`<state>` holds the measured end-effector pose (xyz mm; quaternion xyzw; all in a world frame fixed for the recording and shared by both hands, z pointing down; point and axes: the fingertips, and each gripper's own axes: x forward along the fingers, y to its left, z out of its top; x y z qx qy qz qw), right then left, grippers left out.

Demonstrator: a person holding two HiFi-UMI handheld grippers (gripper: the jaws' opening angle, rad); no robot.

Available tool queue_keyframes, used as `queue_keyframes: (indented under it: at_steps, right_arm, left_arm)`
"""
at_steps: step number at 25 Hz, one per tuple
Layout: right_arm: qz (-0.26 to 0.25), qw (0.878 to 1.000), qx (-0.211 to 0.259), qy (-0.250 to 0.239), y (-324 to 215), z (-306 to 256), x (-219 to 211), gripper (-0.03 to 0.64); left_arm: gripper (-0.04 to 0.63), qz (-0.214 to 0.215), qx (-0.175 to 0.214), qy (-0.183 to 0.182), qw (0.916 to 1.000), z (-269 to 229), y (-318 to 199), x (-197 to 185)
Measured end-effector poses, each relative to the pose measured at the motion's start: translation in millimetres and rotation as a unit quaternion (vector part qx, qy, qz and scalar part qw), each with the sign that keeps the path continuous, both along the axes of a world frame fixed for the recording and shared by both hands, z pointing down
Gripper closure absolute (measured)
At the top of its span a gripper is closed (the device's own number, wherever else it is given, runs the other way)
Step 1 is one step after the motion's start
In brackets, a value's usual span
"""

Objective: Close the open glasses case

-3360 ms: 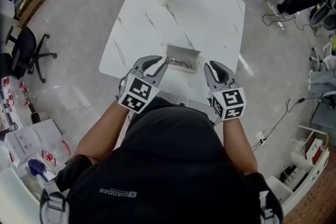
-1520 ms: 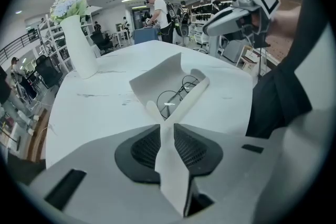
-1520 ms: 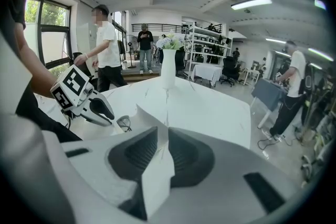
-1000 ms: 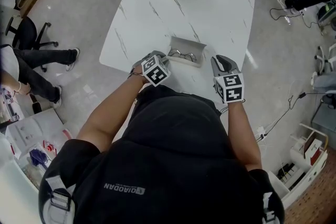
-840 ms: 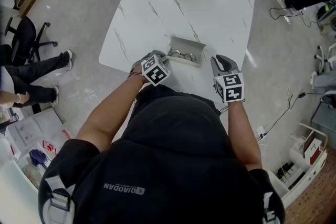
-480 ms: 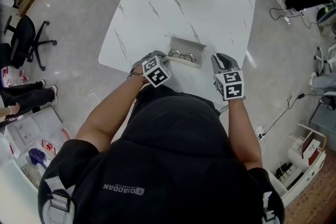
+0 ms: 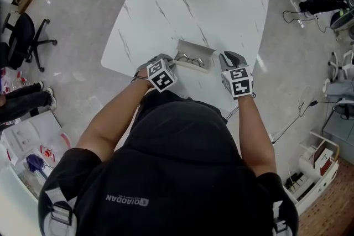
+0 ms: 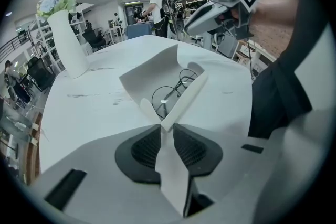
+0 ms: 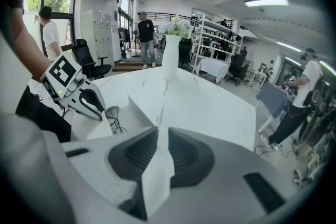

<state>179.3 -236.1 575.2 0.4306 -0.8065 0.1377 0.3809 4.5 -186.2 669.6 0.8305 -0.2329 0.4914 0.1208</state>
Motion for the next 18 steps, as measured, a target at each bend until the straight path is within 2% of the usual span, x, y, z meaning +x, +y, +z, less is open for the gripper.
queue_keyframes:
  at_steps: [5,11,18]
  right_arm:
    - [-0.030,0.999,-0.002,0.022,-7.8,5.6,-10.4,0.552]
    - [-0.115,0.988,0.010,0.104,-6.5,14.6,-24.7,0.552]
    - [-0.123,0.985,0.003,0.119,-10.1,23.3,-25.1,0.552]
  left_arm:
    - [0.515,-0.006,0.000,0.002,1.0000,-0.6,0.4,-1.2]
    - [0.519,-0.014,-0.007,0.011,0.9998,-0.7,1.4,-0.7]
    - [0.520,-0.014,-0.005,0.012,0.9998,-1.0,0.9,-1.3]
